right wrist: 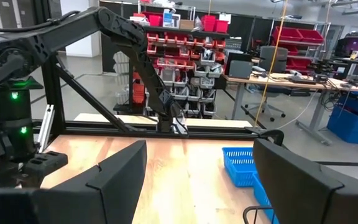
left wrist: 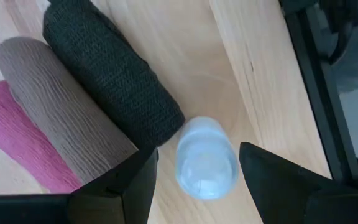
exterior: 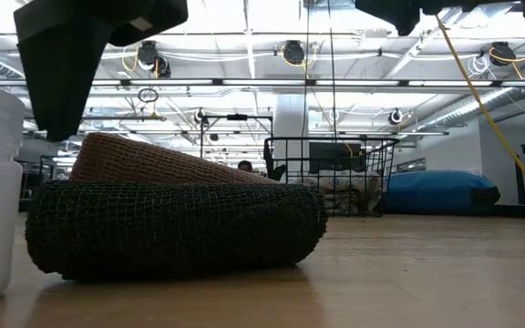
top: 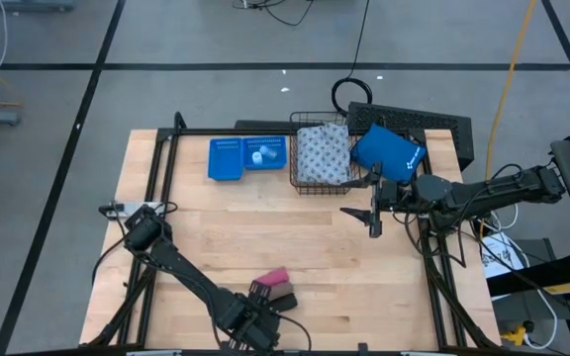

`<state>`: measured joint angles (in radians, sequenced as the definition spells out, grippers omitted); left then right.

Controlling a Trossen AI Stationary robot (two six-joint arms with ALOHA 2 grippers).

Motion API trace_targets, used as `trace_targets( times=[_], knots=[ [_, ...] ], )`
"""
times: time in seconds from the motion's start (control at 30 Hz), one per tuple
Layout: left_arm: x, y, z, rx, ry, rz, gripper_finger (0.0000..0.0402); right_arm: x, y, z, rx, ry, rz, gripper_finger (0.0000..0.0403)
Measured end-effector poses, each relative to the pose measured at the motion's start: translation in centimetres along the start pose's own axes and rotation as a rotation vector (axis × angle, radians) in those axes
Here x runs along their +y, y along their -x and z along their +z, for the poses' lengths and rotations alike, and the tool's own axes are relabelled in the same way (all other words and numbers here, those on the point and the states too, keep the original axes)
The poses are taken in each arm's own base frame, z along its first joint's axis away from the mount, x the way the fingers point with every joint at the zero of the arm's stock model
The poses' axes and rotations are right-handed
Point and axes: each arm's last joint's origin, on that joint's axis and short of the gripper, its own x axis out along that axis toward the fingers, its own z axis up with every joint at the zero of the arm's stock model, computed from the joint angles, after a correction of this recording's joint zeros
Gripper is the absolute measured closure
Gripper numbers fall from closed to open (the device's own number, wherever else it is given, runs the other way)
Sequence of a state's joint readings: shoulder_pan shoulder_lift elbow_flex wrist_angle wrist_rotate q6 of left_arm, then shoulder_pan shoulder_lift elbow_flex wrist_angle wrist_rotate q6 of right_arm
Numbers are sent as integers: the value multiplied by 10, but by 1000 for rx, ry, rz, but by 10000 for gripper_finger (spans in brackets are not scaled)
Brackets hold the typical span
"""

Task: Pick & Place Medicine items
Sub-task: Put the white pill bottle into the right blue bin

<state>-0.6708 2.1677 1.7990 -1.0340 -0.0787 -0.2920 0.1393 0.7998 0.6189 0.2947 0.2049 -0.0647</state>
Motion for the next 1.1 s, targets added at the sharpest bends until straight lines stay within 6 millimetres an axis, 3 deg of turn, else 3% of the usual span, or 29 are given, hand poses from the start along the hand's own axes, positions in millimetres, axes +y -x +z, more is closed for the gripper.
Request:
trace_targets(
  times=[0.53, 0.87, 1.1],
  knots=[
    [2, -9, -6, 29, 2, 7, 167, 0, 0, 1, -8, 1, -2, 121],
    [1, -9, -4, 13, 1, 2, 261, 0, 0, 1, -8, -2, -1, 121],
    [8, 6, -9, 31, 16, 30, 263, 0, 0, 1, -7, -2, -1, 122]
  ],
)
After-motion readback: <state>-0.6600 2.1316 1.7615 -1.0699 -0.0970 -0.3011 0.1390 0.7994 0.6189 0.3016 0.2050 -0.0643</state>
